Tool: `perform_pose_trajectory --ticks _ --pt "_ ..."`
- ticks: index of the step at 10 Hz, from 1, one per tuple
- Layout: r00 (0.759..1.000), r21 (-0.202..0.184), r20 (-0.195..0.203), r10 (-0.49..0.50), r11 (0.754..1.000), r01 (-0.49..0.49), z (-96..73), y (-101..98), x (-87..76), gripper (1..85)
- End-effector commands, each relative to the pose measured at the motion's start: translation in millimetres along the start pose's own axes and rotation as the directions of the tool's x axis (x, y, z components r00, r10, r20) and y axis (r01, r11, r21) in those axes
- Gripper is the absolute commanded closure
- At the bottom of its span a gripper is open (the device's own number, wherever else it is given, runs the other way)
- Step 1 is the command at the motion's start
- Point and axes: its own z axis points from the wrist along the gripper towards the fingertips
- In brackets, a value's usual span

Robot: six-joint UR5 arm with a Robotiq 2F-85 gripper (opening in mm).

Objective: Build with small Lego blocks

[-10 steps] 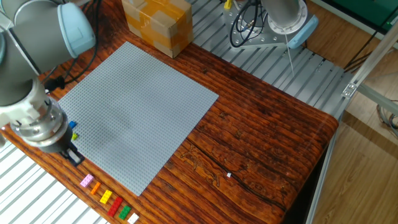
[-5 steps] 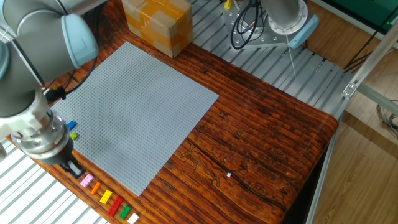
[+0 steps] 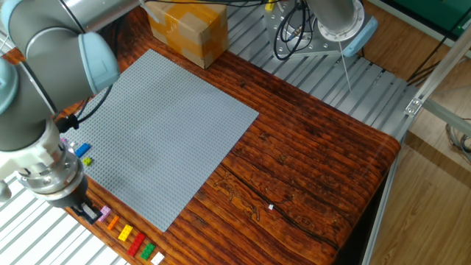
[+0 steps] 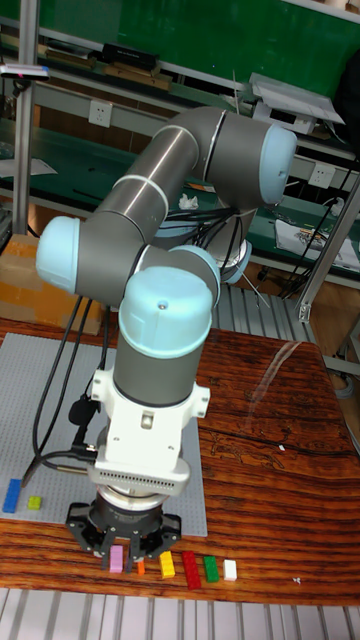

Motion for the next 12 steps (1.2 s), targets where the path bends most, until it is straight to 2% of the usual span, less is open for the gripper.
perform_pose_trajectory --ticks 1,4,6,10,12 --pt "1.000 -0.022 0.023 0.003 1.000 -0.003 13.5 5.0 -1.6 54.7" --pt "1.000 -0.022 0.020 0.002 1.000 -0.001 19.2 5.1 3.4 55.3" --pt "1.000 -0.040 0.023 -0.007 0.999 0.008 22.5 5.8 4.0 55.3" --pt "1.000 -0.031 0.019 -0.016 0.999 0.016 24.0 -6.1 8.6 55.0" --pt "1.000 -0.023 0.017 -0.006 1.000 0.006 23.3 -5.1 11.0 54.7"
